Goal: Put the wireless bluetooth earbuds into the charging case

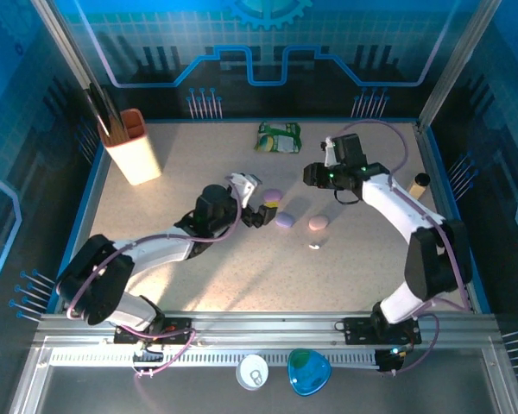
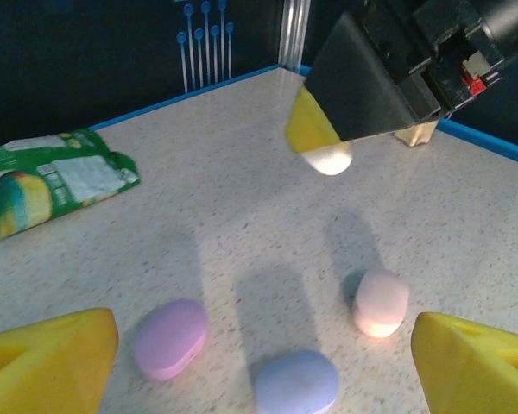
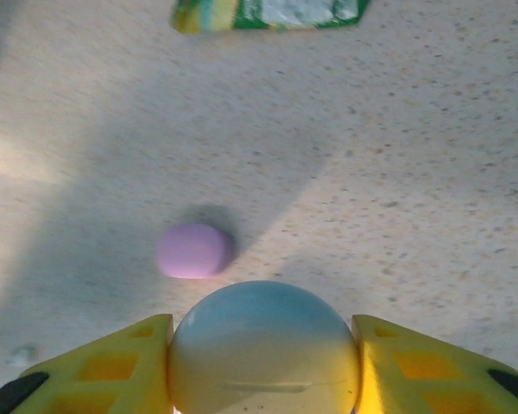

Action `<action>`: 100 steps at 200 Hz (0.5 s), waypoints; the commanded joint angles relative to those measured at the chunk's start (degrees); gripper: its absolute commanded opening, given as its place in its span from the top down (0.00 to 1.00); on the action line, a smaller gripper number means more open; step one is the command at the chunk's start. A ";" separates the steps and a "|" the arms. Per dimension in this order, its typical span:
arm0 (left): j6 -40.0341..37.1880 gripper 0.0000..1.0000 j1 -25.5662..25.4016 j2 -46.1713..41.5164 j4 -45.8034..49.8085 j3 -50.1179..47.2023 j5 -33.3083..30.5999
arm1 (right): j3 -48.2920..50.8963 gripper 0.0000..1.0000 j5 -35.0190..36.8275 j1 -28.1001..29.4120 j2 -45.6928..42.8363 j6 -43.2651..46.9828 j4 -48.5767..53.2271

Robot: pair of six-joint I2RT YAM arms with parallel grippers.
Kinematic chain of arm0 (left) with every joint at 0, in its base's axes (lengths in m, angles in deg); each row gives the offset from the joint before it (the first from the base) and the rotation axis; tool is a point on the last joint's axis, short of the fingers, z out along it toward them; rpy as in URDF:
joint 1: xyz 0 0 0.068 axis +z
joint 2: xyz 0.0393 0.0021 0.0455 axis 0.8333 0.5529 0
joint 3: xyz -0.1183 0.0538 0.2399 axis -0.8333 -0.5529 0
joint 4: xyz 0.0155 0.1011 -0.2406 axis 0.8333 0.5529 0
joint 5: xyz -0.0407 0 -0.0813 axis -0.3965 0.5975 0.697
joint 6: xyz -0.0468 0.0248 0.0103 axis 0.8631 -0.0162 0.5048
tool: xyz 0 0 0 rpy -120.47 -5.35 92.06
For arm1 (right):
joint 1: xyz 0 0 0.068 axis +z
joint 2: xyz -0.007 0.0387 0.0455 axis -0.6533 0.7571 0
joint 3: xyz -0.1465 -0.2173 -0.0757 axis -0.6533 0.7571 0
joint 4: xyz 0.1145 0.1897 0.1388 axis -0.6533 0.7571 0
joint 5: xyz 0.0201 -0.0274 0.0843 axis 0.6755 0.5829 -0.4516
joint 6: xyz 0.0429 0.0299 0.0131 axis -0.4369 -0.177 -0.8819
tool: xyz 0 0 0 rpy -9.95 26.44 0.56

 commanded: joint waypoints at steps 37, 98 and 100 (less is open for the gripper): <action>9.79 0.18 -4.28 7.92 -11.27 6.75 -1.14 | 9.05 0.58 -11.88 0.93 -8.25 -11.66 -18.40; 17.34 0.36 -4.53 14.33 -20.31 9.89 3.82 | 11.47 0.58 -18.05 1.20 -10.80 -14.92 -22.85; 17.43 0.36 -4.51 14.41 -20.42 9.96 3.88 | 11.53 0.58 -18.17 1.20 -10.87 -14.98 -23.01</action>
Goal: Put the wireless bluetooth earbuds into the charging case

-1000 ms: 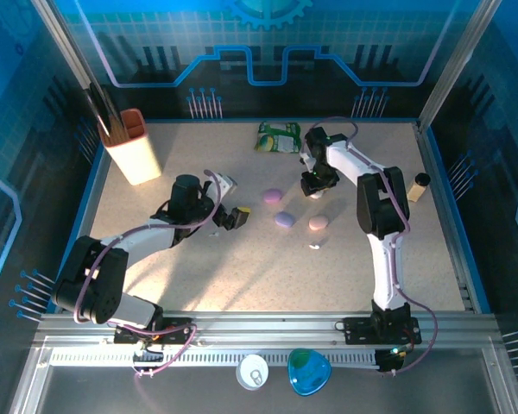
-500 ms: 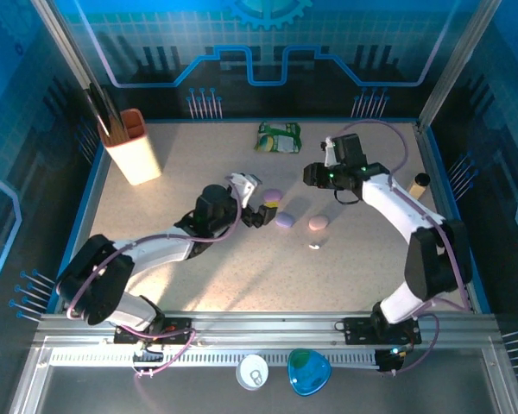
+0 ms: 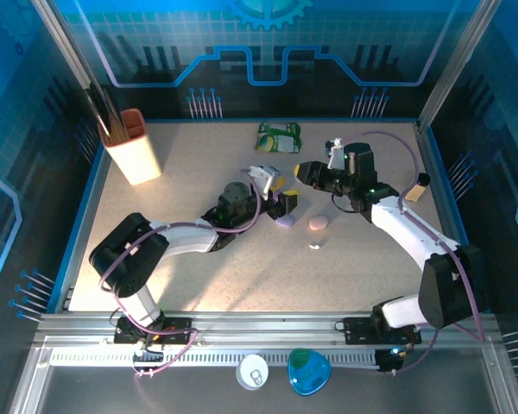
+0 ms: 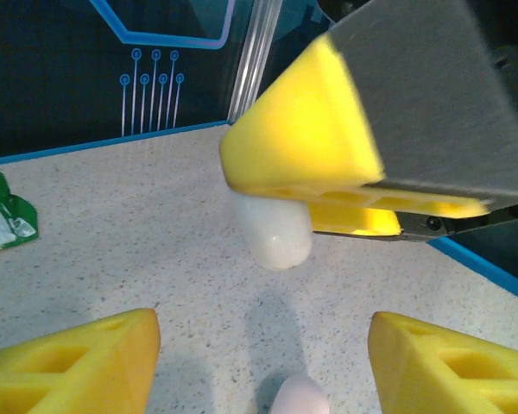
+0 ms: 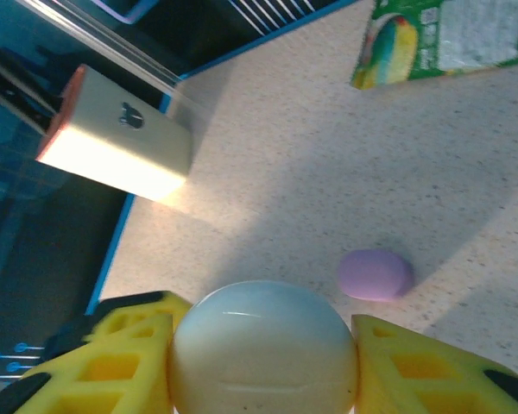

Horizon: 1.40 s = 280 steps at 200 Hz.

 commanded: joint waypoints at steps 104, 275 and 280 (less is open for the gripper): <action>1.89 0.54 -0.39 4.02 -11.52 3.55 5.31 | 2.08 0.59 -7.79 0.69 -2.39 -2.40 -2.80; 0.32 0.79 -0.25 4.02 -10.19 3.69 5.06 | 4.07 0.59 -11.74 -0.09 -2.46 -0.68 -1.36; 0.19 0.83 -0.24 3.93 -10.22 3.54 5.28 | 4.14 0.59 -11.79 -0.03 -2.46 -0.67 -1.36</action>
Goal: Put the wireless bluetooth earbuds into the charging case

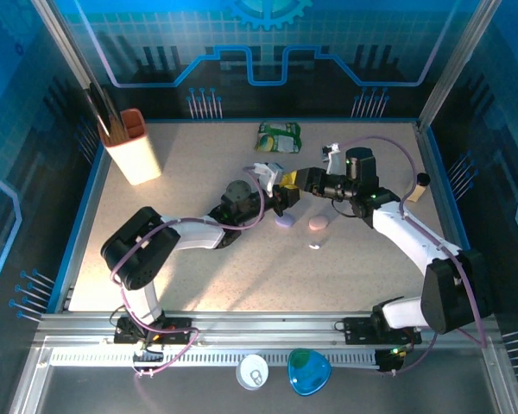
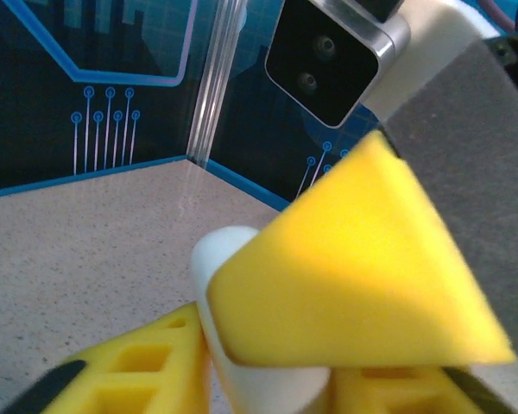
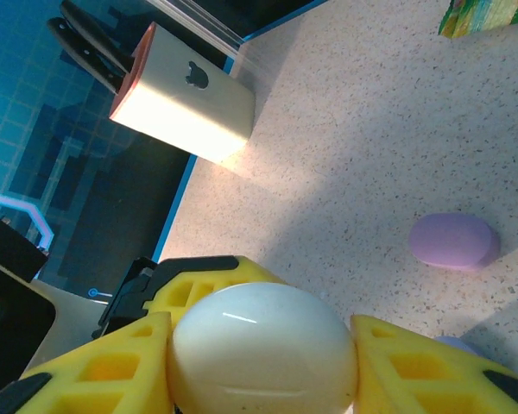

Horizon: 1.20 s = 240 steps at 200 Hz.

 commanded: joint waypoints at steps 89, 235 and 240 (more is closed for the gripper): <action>4.20 0.90 0.68 -5.22 -3.36 -2.15 8.42 | 4.73 0.23 -4.34 -1.18 -6.85 2.89 -8.86; 28.23 0.93 2.52 -12.12 -21.59 -10.79 25.32 | 15.37 0.37 -21.85 -4.87 -19.04 2.58 -30.12; 28.47 0.93 2.47 -12.25 -21.59 -10.61 25.61 | 15.42 0.38 -22.64 -4.90 -18.69 2.41 -30.48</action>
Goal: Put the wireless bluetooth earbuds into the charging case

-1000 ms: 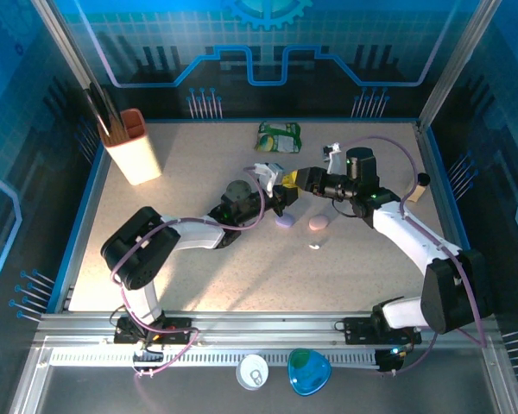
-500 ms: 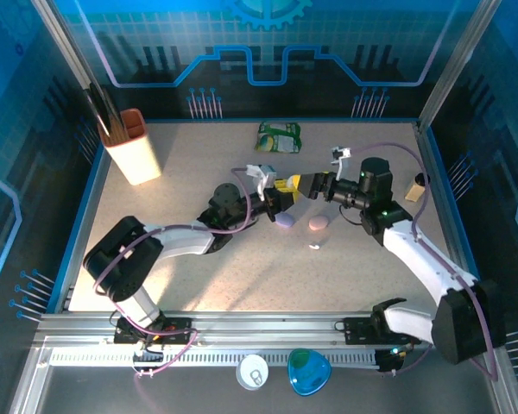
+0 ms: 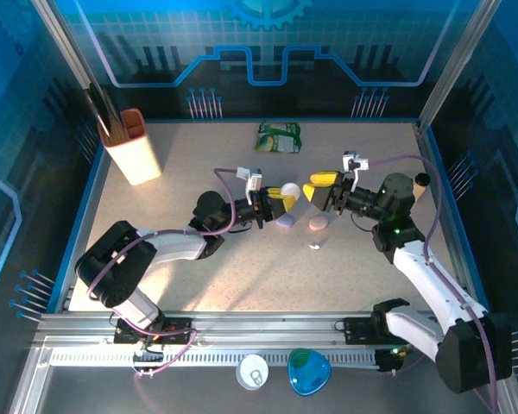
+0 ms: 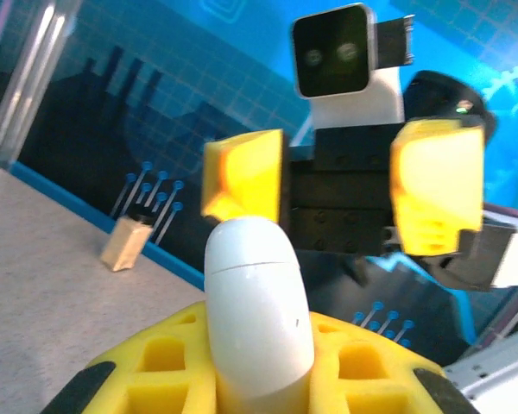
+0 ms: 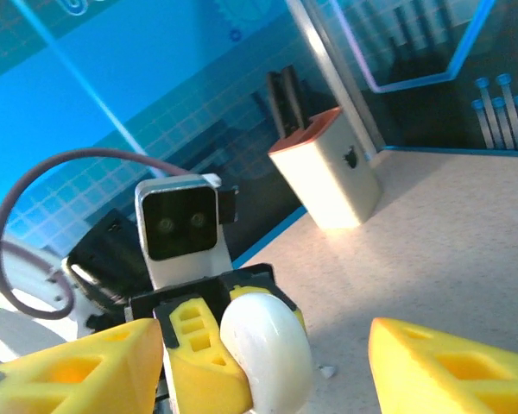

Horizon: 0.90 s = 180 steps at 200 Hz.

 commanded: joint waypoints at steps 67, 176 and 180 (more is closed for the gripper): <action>5.90 0.92 0.20 -2.49 -6.43 1.57 6.61 | 1.59 0.50 -12.35 -0.29 7.04 -6.90 -17.59; 6.44 0.91 0.17 -0.44 -6.40 3.73 7.45 | 0.53 0.68 -14.43 1.75 11.50 -6.11 -19.31; 6.45 0.91 0.17 -0.43 -6.40 3.68 7.49 | 0.47 0.71 -14.43 1.79 11.56 -6.13 -19.39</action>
